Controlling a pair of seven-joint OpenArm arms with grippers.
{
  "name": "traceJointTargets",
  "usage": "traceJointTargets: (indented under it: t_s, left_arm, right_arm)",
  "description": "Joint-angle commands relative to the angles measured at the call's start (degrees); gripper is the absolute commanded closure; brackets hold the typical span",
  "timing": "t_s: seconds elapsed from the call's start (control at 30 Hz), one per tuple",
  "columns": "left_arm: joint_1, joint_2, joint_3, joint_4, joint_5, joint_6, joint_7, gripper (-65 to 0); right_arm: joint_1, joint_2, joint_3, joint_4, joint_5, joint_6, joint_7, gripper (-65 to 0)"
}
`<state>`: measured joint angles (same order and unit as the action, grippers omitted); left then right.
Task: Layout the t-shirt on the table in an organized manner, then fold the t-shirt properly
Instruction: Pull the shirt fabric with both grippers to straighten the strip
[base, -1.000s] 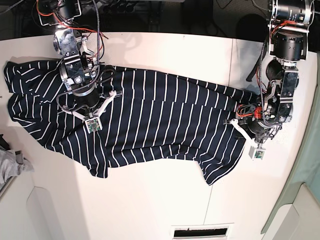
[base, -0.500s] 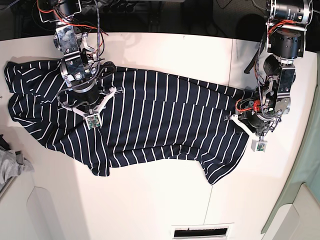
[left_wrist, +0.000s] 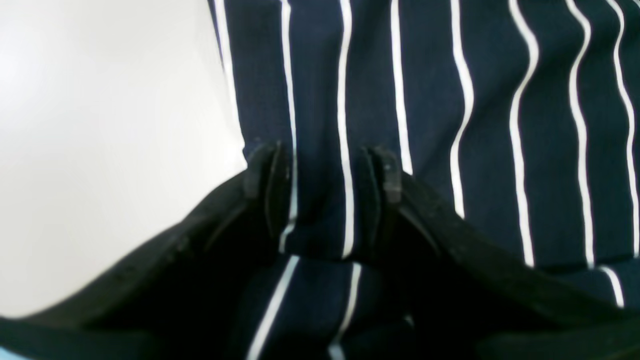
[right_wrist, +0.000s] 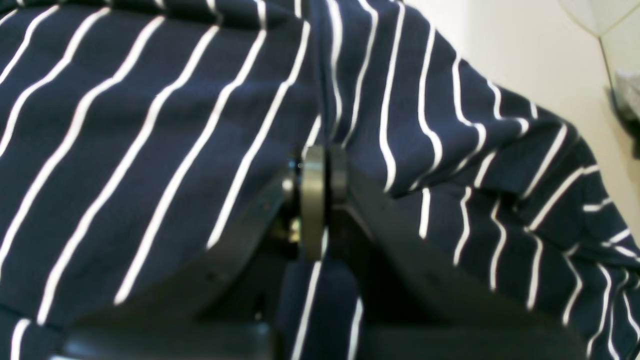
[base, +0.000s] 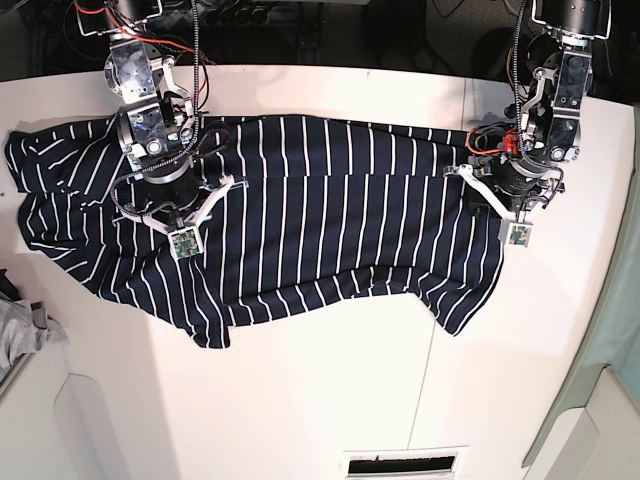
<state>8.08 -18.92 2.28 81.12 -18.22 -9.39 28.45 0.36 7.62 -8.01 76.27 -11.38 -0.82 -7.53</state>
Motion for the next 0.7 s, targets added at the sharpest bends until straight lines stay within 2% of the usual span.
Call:
traceJointTargets:
  t_s: [0.0,0.27,0.43,0.53,0.67]
  left_arm:
    - [0.02,-0.46,-0.07,1.33,0.07,-0.24,0.57,-27.1]
    - [-0.55,-0.48,-1.29,10.05,0.00,-0.26,0.68,-27.1]
    - [-4.85,-0.70,-1.29,10.62,0.02,-0.24,0.42,-27.1]
    - [-7.91,-1.95,-1.29,8.09,0.00,-0.22,-2.40,-27.1]
    - [-14.49,-3.32,-1.29,-2.97,-0.46,-0.24,-5.35,-27.1]
  right_arm:
    - [0.48,0.15,0.13,1.73,0.02,-0.26,1.42,0.0]
    - [-1.07,0.13,0.13,2.91,0.02,-0.22,1.49,0.0]
    - [-1.07,0.13,0.13,2.91,0.00,-0.24,1.49,0.0]
    - [-1.18,0.13,0.13,2.91,0.00,-0.22,1.49,0.0]
    - [-1.18,0.13,0.13,2.91,0.00,-0.24,1.49,0.0]
